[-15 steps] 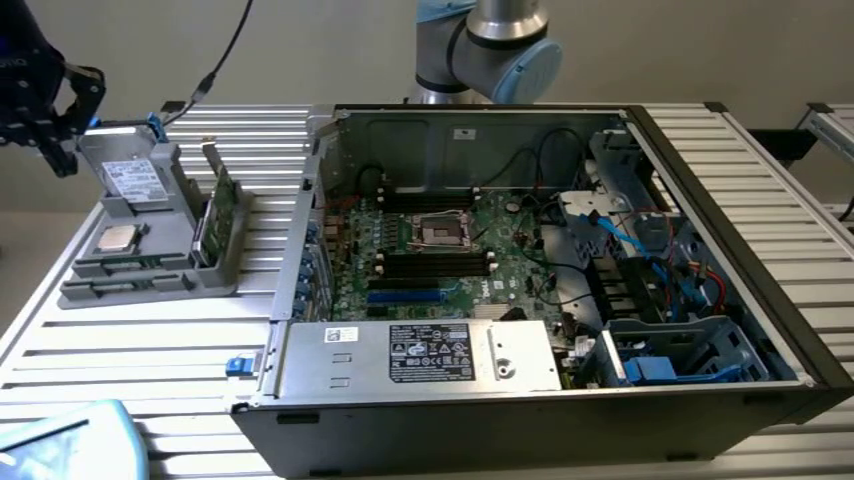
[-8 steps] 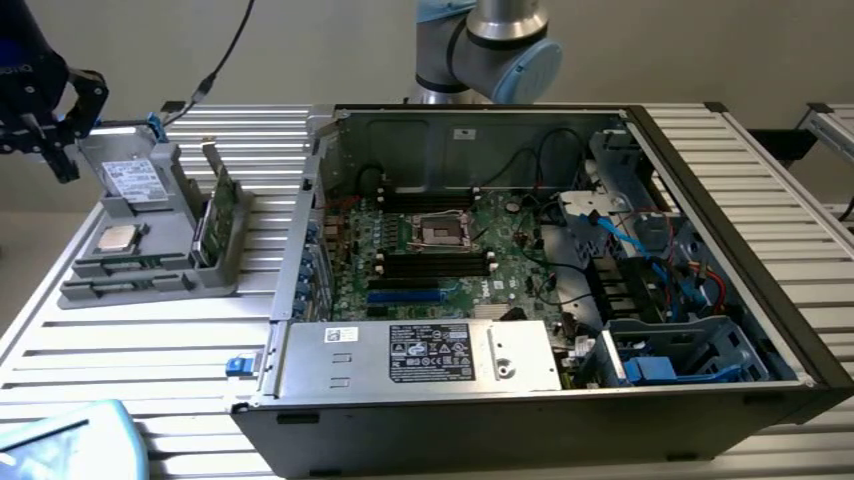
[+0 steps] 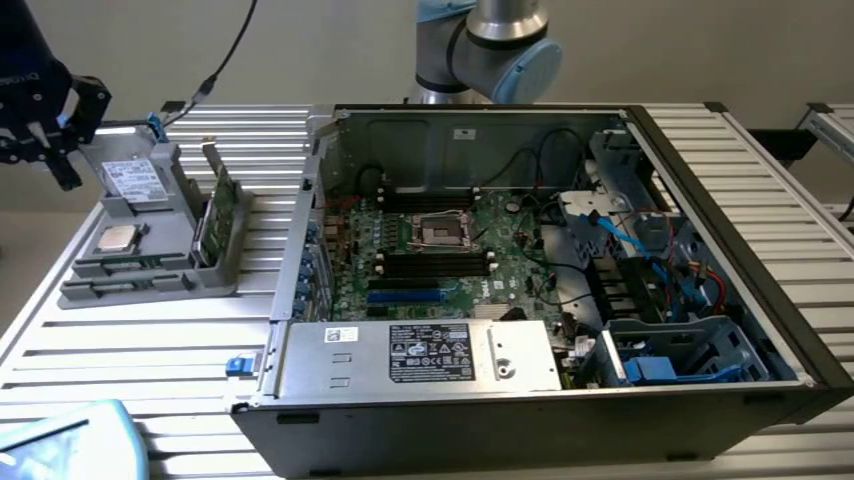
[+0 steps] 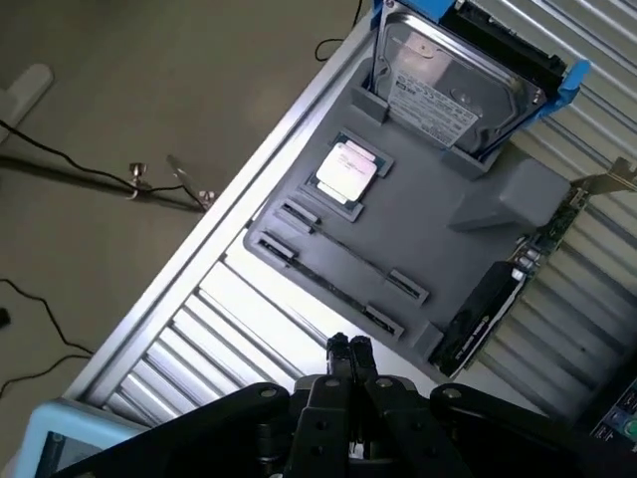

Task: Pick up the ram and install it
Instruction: 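Pick up the ram and move it above insertion slot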

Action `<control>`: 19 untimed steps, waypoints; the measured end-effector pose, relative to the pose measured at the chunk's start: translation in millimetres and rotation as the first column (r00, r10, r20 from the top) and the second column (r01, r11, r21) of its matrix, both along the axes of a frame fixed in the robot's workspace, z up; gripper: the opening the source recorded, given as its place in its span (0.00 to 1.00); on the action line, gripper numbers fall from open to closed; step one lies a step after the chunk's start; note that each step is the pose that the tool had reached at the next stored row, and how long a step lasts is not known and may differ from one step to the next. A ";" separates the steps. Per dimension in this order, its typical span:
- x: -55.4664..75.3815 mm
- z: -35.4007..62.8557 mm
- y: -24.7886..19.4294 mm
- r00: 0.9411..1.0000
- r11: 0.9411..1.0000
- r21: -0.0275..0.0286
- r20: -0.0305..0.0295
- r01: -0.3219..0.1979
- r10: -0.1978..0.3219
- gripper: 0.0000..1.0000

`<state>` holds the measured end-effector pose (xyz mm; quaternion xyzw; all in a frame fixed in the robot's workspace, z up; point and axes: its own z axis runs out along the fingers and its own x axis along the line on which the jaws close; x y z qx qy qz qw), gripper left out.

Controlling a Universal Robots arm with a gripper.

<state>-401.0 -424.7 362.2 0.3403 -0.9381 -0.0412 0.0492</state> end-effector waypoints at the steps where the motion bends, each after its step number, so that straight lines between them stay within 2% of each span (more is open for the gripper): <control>1: 0.0 -0.9 0.0 1.000 1.000 0.000 0.000 -0.018 0.018 0.11; 4: 0.0 -3.9 0.0 0.997 0.997 0.000 0.000 -0.073 0.073 0.11; 7: 0.0 -6.8 0.0 0.992 0.992 0.000 0.000 -0.127 0.127 0.11; 10: 0.0 -9.2 0.0 0.983 0.983 0.000 0.000 -0.181 0.181 0.11; 12: 0.0 -10.0 0.0 0.976 0.976 -0.001 0.002 -0.217 0.217 0.11; 14: -0.1 -10.5 0.0 0.968 0.968 -0.003 0.011 -0.252 0.252 0.11; 15: 0.0 -10.7 0.0 0.963 0.964 -0.005 0.019 -0.267 0.267 0.11; 19: 0.0 -10.8 0.0 0.945 0.947 -0.018 0.061 -0.322 0.322 0.11</control>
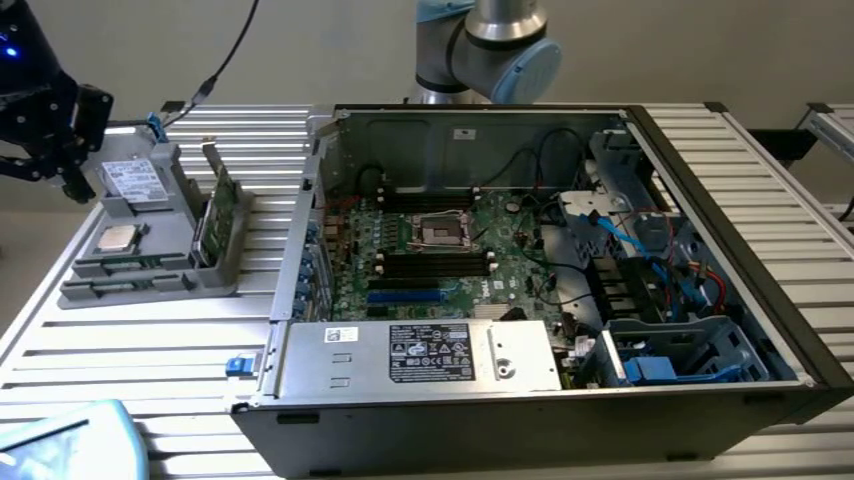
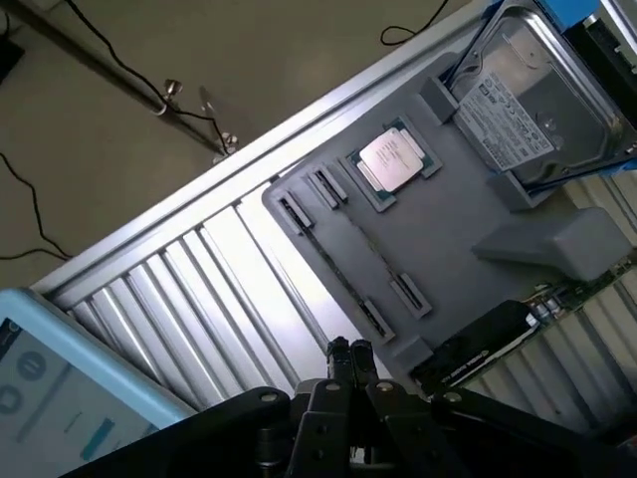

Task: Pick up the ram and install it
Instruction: 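Pick up the ram and move it above insertion slot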

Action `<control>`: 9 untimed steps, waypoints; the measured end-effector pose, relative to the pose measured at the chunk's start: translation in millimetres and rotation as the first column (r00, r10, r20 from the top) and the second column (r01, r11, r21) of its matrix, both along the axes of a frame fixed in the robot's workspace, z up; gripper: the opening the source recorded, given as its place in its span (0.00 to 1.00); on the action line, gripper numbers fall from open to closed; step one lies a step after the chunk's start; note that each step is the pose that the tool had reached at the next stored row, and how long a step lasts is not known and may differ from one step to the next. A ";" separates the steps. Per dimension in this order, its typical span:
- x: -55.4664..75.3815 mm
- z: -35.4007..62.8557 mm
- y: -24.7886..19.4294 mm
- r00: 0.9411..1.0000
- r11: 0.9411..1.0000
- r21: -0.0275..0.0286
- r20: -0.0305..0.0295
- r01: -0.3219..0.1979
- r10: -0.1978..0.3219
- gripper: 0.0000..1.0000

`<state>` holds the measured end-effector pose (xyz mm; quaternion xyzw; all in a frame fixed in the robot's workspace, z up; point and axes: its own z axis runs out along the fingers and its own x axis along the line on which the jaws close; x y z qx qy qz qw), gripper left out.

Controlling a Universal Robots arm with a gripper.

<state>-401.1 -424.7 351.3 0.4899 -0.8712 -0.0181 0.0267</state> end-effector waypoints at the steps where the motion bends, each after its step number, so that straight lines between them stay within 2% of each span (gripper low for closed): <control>1: 0.0 -0.1 0.0 1.000 1.000 0.000 0.011 -0.014 0.014 0.11; 2: 0.0 -0.1 0.0 0.999 1.000 0.000 0.019 -0.031 0.031 0.11; 3: 0.1 -0.2 0.0 0.999 0.999 0.000 0.021 -0.048 0.048 0.11; 6: 0.0 -1.3 0.0 0.994 0.995 0.000 0.022 -0.103 0.103 0.11; 9: 0.1 -2.3 0.0 0.987 0.988 0.000 0.022 -0.156 0.156 0.11</control>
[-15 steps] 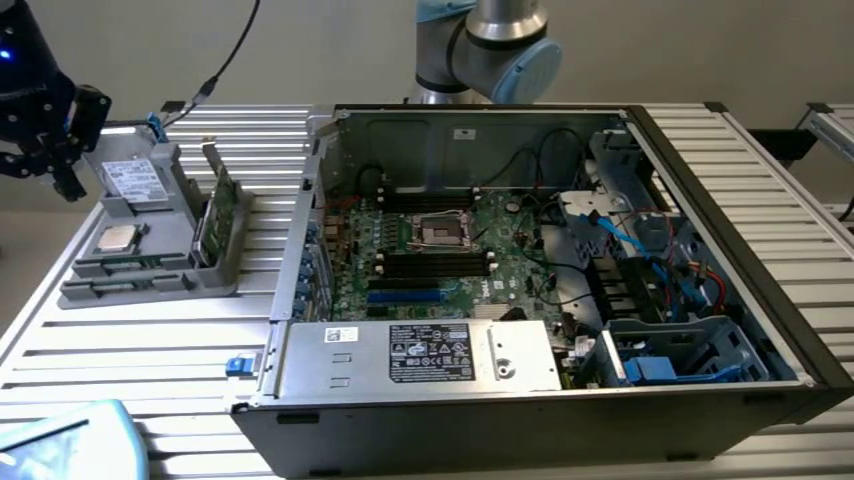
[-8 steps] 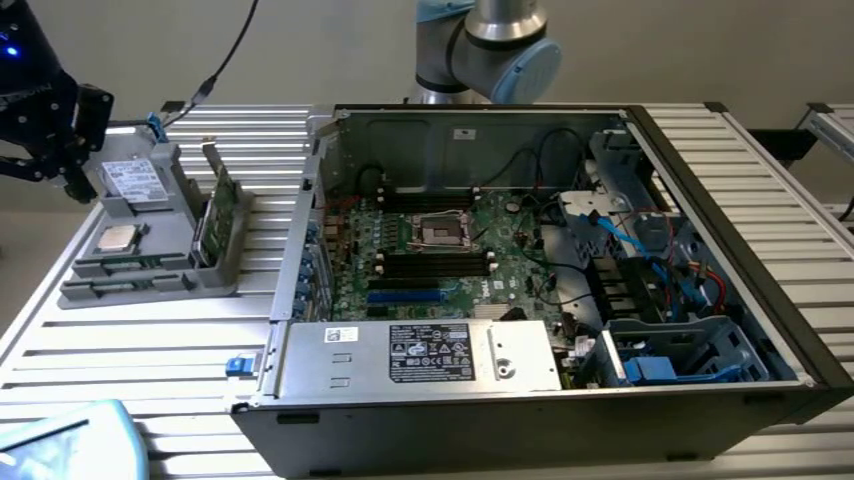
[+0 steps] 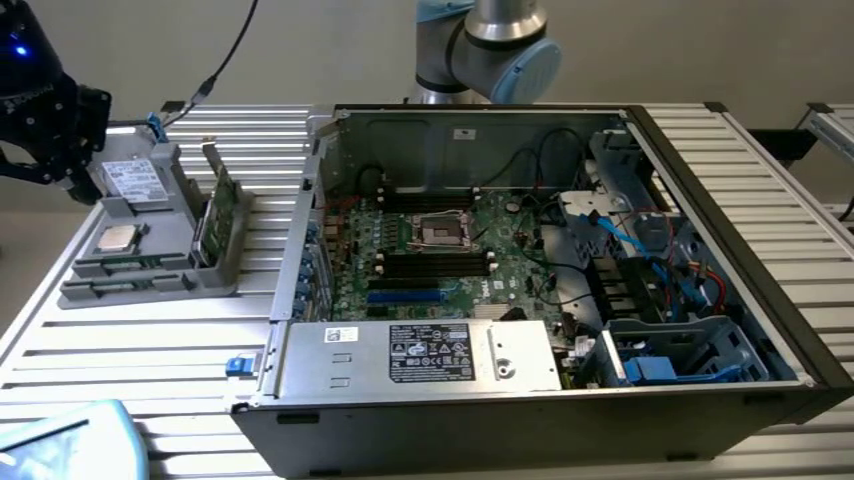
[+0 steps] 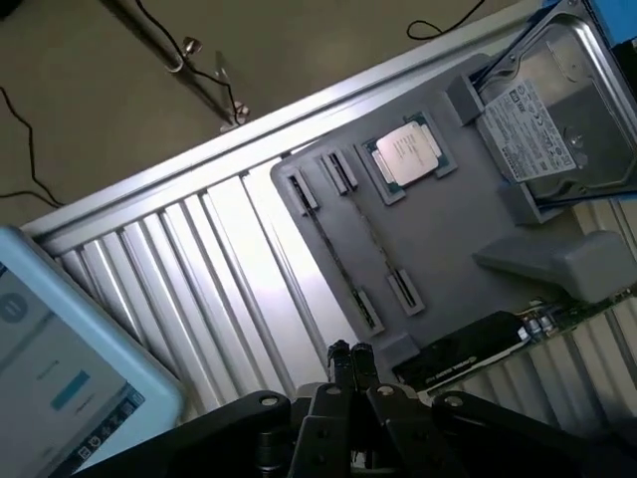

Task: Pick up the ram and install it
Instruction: 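Pick up the ram and move it above insertion slot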

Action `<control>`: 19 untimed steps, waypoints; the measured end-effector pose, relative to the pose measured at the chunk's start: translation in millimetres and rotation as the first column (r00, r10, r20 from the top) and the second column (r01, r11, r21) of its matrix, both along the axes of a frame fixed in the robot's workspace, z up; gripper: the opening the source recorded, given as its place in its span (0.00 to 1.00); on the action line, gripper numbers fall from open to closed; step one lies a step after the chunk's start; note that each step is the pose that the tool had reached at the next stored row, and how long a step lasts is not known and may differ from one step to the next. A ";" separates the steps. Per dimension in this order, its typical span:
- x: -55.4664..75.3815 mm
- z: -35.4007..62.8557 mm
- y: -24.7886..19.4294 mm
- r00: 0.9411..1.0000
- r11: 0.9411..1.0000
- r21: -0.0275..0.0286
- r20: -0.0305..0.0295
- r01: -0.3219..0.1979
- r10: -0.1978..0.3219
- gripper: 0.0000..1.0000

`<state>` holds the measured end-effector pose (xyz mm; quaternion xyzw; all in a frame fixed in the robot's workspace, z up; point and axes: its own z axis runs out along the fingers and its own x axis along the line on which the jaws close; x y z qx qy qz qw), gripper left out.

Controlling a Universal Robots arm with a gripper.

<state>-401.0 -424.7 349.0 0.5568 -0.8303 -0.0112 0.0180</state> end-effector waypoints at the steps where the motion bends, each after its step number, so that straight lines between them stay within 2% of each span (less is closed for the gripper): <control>1: 0.0 -0.4 0.0 1.000 1.000 0.000 0.000 -0.019 0.019 0.11; 5: 0.0 -1.8 0.0 0.996 0.996 0.000 0.000 -0.091 0.091 0.11; 10: 0.0 -3.6 0.0 0.983 0.983 0.000 0.000 -0.181 0.181 0.11; 12: 0.0 -5.0 0.0 0.968 0.968 0.000 0.000 -0.253 0.253 0.11; 14: 0.0 -5.8 0.0 0.958 0.958 0.000 0.000 -0.286 0.286 0.11; 18: -0.2 -7.4 0.0 0.935 0.935 0.000 0.000 -0.356 0.356 0.11; 19: -0.3 -7.5 0.0 0.932 0.932 0.000 0.000 -0.363 0.363 0.11</control>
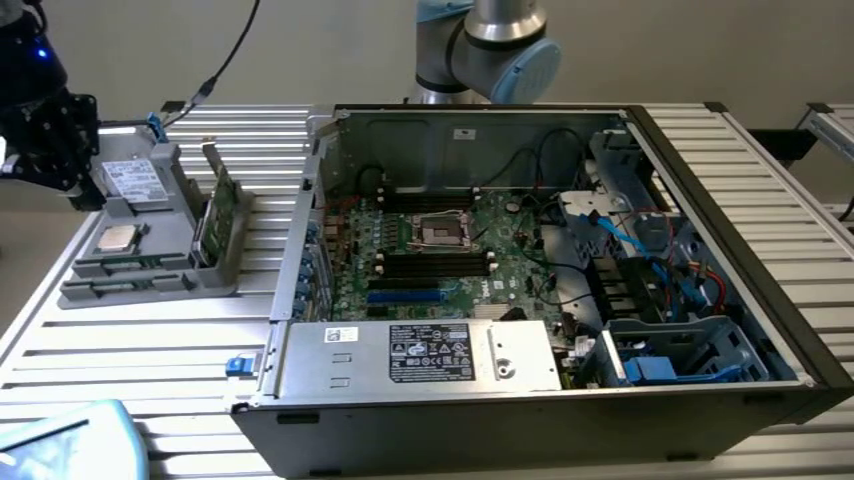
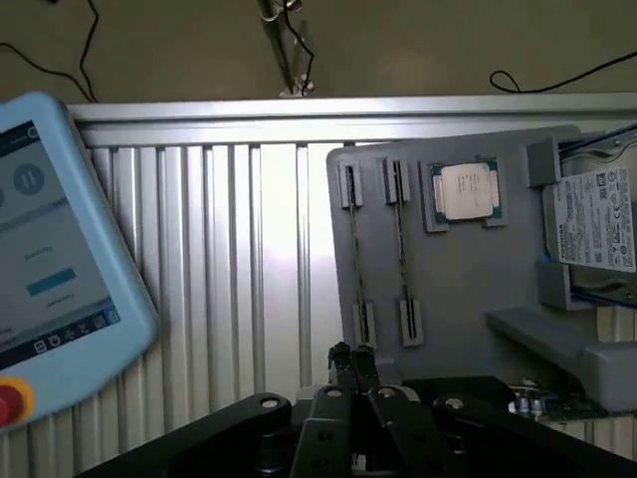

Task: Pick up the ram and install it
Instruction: 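Pick up the ram and move it above insertion slot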

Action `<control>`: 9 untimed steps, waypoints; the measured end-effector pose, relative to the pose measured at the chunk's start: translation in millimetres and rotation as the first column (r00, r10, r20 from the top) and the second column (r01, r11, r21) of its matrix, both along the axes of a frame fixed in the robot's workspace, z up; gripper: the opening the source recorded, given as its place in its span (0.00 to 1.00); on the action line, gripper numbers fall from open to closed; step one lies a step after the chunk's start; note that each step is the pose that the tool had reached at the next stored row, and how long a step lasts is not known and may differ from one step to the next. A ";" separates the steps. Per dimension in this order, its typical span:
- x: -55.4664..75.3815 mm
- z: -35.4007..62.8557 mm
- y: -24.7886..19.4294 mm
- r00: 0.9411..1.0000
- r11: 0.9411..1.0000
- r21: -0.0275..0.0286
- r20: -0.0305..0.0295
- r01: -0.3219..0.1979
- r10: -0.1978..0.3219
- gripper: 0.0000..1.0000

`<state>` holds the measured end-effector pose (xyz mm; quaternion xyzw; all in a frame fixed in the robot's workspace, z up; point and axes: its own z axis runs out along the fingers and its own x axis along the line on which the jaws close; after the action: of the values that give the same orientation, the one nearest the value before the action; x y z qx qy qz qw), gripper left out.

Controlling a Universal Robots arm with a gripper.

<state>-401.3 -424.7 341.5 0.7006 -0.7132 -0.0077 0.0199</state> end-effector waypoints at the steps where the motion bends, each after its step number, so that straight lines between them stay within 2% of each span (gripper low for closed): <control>1: 0.0 0.0 0.0 1.000 1.000 0.000 0.000 -0.001 0.001 0.11; 3: 0.1 -0.1 0.0 1.000 1.000 0.000 0.000 -0.001 0.001 0.12; 4: 0.1 -0.1 0.0 1.000 1.000 0.000 0.000 -0.001 0.001 0.18; 5: 0.0 -0.1 0.0 1.000 1.000 0.000 0.000 -0.001 0.001 0.18; 7: 0.0 -0.1 0.0 1.000 1.000 0.000 0.000 -0.001 0.001 0.31; 9: -0.1 -1.6 0.1 1.000 1.000 0.000 0.000 -0.001 0.001 0.31</control>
<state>-401.4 -424.7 339.8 0.7010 -0.7128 -0.0076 0.0197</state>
